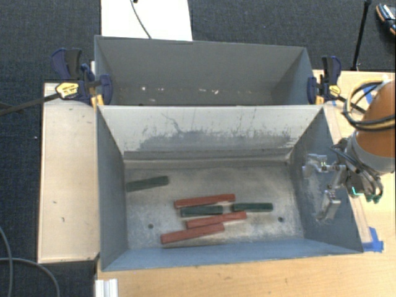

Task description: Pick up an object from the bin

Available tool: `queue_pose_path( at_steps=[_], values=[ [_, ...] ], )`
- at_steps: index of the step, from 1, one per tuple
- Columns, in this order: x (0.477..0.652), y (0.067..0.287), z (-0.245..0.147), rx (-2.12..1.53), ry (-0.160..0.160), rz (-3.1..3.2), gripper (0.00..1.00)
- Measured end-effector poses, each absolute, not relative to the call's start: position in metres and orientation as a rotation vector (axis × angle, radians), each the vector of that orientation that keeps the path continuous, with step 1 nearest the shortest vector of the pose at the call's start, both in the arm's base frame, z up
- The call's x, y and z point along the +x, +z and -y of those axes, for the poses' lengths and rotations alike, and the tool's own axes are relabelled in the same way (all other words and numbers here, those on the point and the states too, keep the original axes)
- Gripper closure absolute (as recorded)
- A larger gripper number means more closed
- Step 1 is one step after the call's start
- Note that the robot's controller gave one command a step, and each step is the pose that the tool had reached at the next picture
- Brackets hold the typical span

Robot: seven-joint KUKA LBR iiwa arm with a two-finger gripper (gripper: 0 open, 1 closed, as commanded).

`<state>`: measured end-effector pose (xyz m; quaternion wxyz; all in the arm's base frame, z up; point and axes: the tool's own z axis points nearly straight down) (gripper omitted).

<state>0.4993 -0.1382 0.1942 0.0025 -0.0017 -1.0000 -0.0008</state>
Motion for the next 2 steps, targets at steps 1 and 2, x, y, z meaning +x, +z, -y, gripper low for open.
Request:
queue_pose_path(
  at_steps=[1,2],
  values=[
    [0.501,0.198,0.138,0.004,0.001,3.144,0.0],
    [0.507,0.137,0.084,0.188,0.001,3.141,0.0]
  ],
)
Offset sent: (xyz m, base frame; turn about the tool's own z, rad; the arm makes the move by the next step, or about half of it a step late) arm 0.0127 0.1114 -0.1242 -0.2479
